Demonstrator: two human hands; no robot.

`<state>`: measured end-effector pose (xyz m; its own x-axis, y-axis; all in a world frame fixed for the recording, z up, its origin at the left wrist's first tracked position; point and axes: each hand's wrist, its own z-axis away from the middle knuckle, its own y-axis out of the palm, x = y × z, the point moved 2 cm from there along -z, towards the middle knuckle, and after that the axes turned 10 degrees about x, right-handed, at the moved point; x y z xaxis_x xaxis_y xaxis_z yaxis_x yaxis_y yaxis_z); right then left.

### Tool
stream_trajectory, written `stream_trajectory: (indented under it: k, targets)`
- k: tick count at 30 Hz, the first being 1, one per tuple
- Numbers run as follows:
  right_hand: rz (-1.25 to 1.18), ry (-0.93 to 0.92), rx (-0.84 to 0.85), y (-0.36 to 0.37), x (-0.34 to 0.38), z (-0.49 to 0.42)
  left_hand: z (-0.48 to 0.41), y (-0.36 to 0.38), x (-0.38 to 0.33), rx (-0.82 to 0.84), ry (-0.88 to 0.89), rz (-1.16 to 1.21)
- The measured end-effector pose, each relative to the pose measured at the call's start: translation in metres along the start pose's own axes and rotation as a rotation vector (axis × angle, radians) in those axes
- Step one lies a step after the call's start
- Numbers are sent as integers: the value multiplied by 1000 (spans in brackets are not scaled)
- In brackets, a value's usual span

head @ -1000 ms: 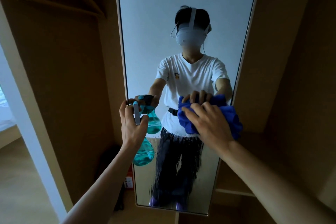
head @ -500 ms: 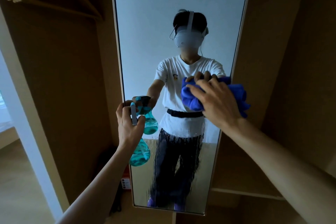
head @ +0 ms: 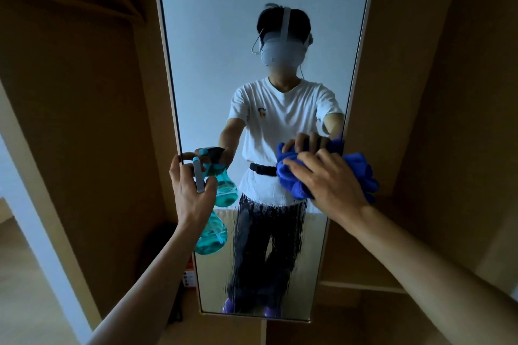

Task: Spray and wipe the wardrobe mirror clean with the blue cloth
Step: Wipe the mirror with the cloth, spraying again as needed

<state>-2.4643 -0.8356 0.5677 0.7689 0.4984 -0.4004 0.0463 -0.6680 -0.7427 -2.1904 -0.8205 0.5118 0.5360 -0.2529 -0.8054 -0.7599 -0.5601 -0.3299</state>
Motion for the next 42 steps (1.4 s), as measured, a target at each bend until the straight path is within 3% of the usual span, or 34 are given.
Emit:
stream_trajectory:
  k: [7,19,31,37,42]
  targets:
    - [-2,-7,63,10,5,11,6,-5,-5,37,-4,9]
    - [62,91,-123,-56,-51,-29,8,-5,-9,45,28,-7]
    - [12,-4,-34,26,-9,35,4,0,7,12,9,-79]
    - [-74,48,21,23,-3,36,7,-9,1,43,1,-45]
    - [-212,287,-124,3,-7,23,8,-20,-2,59,5,27]
